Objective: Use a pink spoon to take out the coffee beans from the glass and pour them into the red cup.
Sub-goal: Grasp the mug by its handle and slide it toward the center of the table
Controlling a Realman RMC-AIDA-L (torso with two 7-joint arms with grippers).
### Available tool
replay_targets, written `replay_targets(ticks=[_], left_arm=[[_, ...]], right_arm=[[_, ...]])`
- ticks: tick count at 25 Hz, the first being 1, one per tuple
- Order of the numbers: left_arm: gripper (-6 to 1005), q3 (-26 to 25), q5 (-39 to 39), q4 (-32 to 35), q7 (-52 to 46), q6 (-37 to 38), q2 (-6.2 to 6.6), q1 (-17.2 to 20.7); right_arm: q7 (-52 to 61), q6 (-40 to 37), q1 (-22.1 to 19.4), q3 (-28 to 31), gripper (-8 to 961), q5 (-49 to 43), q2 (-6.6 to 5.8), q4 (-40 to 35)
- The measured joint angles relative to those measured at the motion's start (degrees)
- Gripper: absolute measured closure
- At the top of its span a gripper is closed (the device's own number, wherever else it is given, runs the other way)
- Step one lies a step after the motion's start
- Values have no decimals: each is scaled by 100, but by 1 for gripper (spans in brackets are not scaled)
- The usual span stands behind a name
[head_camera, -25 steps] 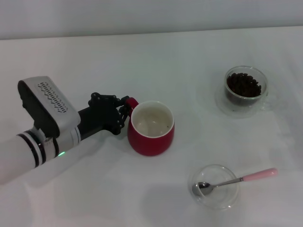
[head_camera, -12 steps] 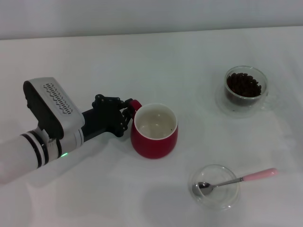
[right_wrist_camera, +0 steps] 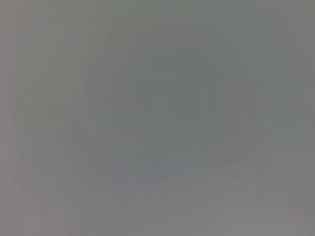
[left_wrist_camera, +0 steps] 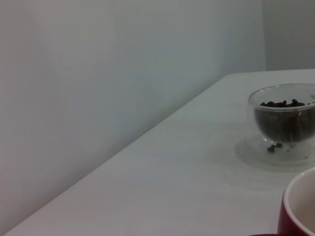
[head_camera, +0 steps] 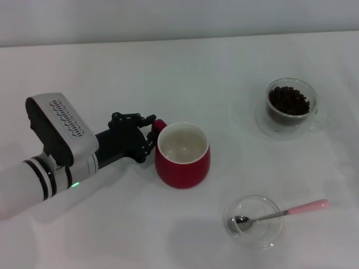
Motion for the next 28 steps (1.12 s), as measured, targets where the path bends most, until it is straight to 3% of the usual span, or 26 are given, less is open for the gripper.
replay_targets(ticks=[5, 15, 28], left_arm=[[754, 2, 17, -4, 6, -19, 0, 11], [447, 2, -8, 130, 9, -719, 2, 380], [440, -17, -121, 578, 9, -2020, 1, 1376]], right_arm=[[0, 2, -10, 1, 91, 8, 0, 2], [0, 2, -20, 0, 92, 19, 0, -6], [-31, -28, -136, -15, 93, -2, 0, -17]])
